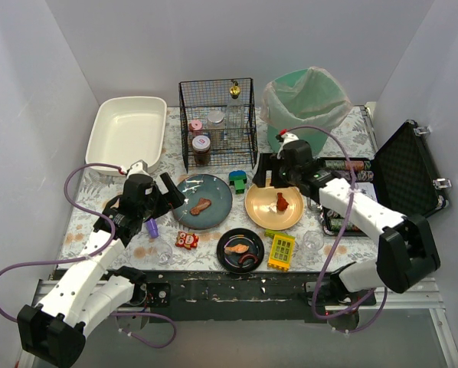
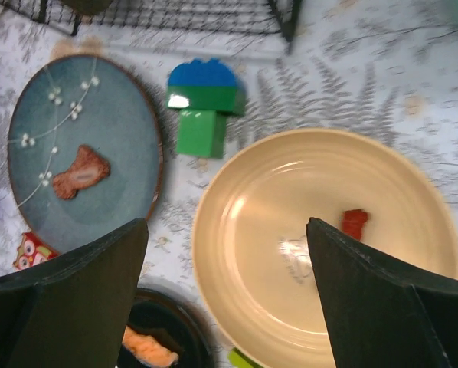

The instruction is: Clear the kitchen counter

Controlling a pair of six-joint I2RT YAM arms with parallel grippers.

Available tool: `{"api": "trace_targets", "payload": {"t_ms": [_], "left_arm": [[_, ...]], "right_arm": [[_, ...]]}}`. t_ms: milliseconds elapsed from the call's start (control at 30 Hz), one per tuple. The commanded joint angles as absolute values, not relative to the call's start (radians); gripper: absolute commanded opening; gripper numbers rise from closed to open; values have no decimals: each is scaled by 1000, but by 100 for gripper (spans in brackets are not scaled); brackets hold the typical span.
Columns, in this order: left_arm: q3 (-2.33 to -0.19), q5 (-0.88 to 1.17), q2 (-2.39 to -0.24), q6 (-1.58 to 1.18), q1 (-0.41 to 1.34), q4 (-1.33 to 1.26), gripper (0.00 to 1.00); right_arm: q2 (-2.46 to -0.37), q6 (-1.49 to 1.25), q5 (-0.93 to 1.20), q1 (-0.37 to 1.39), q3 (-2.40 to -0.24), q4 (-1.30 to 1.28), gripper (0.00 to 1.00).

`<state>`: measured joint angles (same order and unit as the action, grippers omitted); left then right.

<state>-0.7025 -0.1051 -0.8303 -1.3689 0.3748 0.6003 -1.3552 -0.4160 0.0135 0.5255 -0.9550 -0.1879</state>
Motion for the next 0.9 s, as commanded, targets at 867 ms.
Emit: {"api": "trace_targets", "payload": {"t_ms": [867], "left_arm": [[-729,-107,-807,-1364,370,632,98]], "right_arm": [[-1831,-727,-34,811,-1201,-190,56]]}}
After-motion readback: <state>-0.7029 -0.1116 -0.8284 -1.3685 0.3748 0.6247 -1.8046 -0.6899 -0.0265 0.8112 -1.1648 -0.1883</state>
